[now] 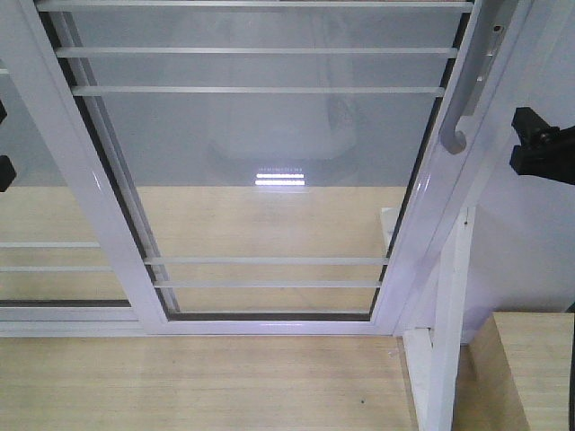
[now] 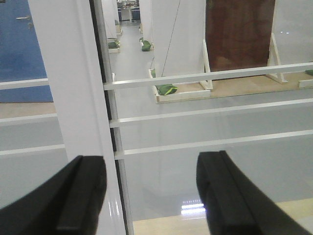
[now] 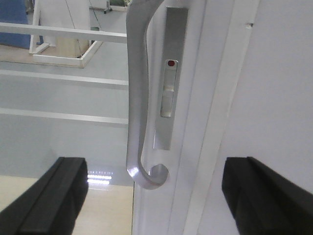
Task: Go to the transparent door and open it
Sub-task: 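Reach the right gripper to the door frame edge and grip it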
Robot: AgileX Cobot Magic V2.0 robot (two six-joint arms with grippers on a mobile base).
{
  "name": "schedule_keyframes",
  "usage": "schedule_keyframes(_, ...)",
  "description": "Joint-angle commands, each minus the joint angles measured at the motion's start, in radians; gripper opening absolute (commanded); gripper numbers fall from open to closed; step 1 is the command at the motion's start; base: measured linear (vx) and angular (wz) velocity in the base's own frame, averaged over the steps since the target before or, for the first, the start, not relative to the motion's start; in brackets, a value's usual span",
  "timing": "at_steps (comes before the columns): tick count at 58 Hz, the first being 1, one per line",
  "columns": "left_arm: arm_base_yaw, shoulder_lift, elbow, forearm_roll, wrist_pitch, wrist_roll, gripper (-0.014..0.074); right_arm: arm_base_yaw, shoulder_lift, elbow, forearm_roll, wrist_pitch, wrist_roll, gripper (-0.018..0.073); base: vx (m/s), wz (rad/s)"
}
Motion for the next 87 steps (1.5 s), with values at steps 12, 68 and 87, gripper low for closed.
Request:
schedule_keyframes(12,-0.005,-0.006,-0.035,-0.003,-0.089,-0.002,0.0538,-0.003,0.169,-0.039,-0.048,-0.400,0.000,0.0560,0.00,0.00)
schedule_keyframes(68,-0.005,-0.006,-0.035,-0.003,-0.089,-0.002,0.0538,-0.003,0.763,-0.454,-0.026,-0.645,-0.008,0.0509,0.00,0.00)
schedule_keyframes(87,-0.005,-0.006,-0.035,-0.003,-0.089,-0.002,0.0538,-0.003,0.763,-0.454,-0.030,-0.649,-0.007,0.0120,0.00,0.00)
